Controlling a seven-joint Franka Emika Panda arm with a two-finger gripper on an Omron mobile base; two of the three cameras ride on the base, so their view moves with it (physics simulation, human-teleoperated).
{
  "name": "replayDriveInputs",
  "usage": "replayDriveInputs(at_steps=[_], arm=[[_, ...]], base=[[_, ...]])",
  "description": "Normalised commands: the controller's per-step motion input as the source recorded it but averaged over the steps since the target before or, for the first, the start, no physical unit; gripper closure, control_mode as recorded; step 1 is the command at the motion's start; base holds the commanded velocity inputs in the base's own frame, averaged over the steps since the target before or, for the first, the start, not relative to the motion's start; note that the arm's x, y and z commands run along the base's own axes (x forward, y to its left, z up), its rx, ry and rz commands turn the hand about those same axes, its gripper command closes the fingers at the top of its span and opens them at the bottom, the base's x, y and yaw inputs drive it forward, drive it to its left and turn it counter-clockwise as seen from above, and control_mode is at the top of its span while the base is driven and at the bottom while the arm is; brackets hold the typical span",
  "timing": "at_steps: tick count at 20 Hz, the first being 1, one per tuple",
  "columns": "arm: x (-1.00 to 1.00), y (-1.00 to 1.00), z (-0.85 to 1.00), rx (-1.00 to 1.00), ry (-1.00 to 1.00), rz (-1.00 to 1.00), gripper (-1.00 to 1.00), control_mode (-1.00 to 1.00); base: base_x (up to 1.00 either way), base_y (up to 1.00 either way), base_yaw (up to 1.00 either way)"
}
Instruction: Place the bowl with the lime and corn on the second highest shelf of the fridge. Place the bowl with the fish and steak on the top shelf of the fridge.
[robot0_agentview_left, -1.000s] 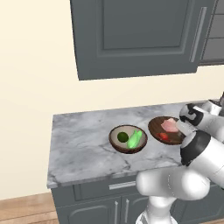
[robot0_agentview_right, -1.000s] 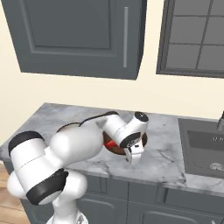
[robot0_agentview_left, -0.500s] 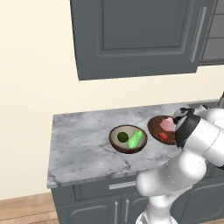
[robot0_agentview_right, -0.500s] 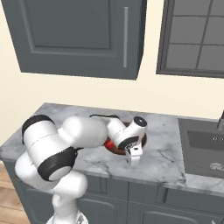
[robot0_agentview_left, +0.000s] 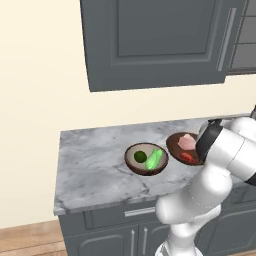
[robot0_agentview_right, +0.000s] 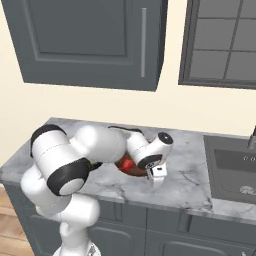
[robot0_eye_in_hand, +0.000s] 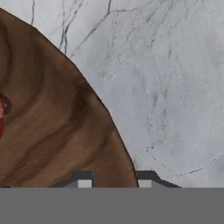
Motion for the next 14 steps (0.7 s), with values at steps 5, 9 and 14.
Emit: replayDriveInputs(at_steps=[5, 9, 14], arm=[[-0.39, 0.14, 0.74, 0.0, -0.28, -0.01, 1.0, -1.0], [-0.59, 0.55, 0.84, 0.03, -0.27, -0.11, 1.0, -1.0], [-0.81, 0.6, 0.9, 0.05, -0.21, -0.16, 1.0, -1.0]], base=[[0.0, 0.0, 0.0], [0.0, 0.0, 0.0], [0.0, 0.0, 0.0]])
